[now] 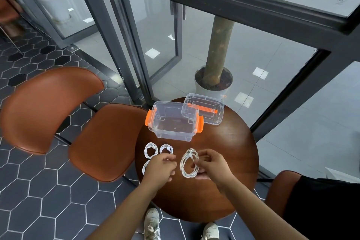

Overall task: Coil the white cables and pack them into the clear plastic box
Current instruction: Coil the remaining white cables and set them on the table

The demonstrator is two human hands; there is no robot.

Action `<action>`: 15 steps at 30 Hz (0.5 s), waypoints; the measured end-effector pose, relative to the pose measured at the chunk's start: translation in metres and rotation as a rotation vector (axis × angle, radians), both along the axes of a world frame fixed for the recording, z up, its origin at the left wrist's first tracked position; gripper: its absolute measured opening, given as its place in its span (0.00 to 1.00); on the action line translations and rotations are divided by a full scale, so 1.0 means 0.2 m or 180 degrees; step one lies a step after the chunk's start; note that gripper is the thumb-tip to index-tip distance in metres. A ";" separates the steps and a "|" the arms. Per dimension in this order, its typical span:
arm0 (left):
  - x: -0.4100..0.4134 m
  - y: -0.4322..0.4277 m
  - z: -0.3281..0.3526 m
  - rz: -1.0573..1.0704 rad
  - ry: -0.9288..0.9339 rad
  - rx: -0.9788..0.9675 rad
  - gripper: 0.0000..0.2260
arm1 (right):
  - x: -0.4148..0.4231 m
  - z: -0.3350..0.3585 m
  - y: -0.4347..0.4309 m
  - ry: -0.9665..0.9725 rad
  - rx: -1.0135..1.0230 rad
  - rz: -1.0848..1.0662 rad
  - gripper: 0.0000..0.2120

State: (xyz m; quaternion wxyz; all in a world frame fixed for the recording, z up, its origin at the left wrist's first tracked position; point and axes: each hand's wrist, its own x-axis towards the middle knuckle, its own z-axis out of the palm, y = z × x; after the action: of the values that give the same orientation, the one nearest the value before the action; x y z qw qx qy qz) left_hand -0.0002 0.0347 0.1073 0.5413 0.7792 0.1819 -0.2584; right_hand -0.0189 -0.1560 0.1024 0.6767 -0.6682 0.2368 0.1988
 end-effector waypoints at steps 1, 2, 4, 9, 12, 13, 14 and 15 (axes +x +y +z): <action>0.00 0.02 -0.03 -0.0021 -0.0041 0.0118 0.10 | 0.01 -0.01 0.00 0.0025 -0.0008 -0.0006 0.07; 0.01 0.04 -0.06 -0.0064 -0.0077 0.0240 0.10 | 0.02 -0.01 0.01 0.0050 -0.0023 -0.0008 0.07; 0.02 0.09 -0.12 -0.0170 -0.0113 0.0510 0.08 | 0.04 -0.03 0.02 0.0101 -0.0059 -0.0013 0.07; 0.05 0.25 -0.35 -0.0025 0.0065 0.0746 0.07 | 0.09 -0.11 0.05 0.0202 -0.0163 -0.0108 0.06; 0.04 0.34 -0.43 0.0105 0.0154 0.0814 0.04 | 0.12 -0.17 0.07 0.0287 -0.0182 -0.0205 0.06; 0.04 0.37 -0.49 0.0123 0.0209 0.0878 0.04 | 0.13 -0.18 0.07 0.0326 -0.0159 -0.0237 0.07; 0.05 0.40 -0.54 0.0134 0.0247 0.0939 0.04 | 0.14 -0.20 0.08 0.0361 -0.0139 -0.0262 0.07; 0.05 0.42 -0.58 0.0160 0.0268 0.1016 0.04 | 0.16 -0.22 0.09 0.0394 -0.0125 -0.0275 0.07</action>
State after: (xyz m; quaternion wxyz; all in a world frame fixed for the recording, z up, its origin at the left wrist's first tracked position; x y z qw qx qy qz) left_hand 0.0090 0.1188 -0.0078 0.4088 0.8390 0.2626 -0.2450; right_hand 0.0123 -0.1385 0.0590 0.6554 -0.6570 0.3106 0.2056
